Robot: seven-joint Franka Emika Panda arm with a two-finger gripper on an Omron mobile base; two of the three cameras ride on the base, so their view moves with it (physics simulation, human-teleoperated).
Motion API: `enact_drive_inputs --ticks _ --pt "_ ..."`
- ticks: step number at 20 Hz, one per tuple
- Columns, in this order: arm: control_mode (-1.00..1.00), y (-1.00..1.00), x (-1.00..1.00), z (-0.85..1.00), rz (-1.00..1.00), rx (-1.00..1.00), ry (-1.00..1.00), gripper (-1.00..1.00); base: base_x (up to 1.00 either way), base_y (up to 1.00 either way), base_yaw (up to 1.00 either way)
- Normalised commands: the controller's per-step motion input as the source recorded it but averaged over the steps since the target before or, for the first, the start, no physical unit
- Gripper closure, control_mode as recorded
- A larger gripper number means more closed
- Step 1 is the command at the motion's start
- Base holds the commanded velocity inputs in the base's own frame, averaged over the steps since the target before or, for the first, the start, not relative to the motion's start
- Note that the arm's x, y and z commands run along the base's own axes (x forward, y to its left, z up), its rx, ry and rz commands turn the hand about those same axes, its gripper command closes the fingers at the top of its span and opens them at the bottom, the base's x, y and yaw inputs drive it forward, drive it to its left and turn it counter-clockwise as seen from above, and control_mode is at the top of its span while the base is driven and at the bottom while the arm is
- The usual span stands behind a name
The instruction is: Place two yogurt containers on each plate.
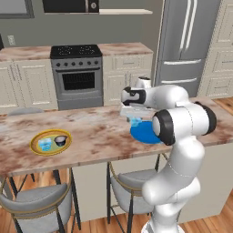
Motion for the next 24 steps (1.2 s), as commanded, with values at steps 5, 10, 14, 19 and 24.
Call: enact_drive_inputs --ticks 5,10,14,19,24 --pt "-1.0 -0.46 -0.09 -0.09 -0.03 0.0 0.04 1.0 0.0 0.0 0.0" --pt "-1.0 -0.16 -0.03 -0.2 -0.03 -0.02 0.02 1.0 0.0 0.0 0.0" --pt "-1.0 0.0 0.0 -0.31 0.0 0.0 0.1 1.0 0.0 0.0 0.0" --pt "-1.0 0.0 0.0 -0.29 0.0 -0.03 0.14 1.0 0.0 0.0 0.0" --pt "-1.0 -0.01 0.0 -0.19 0.0 0.0 0.08 1.0 0.0 0.0 0.0"
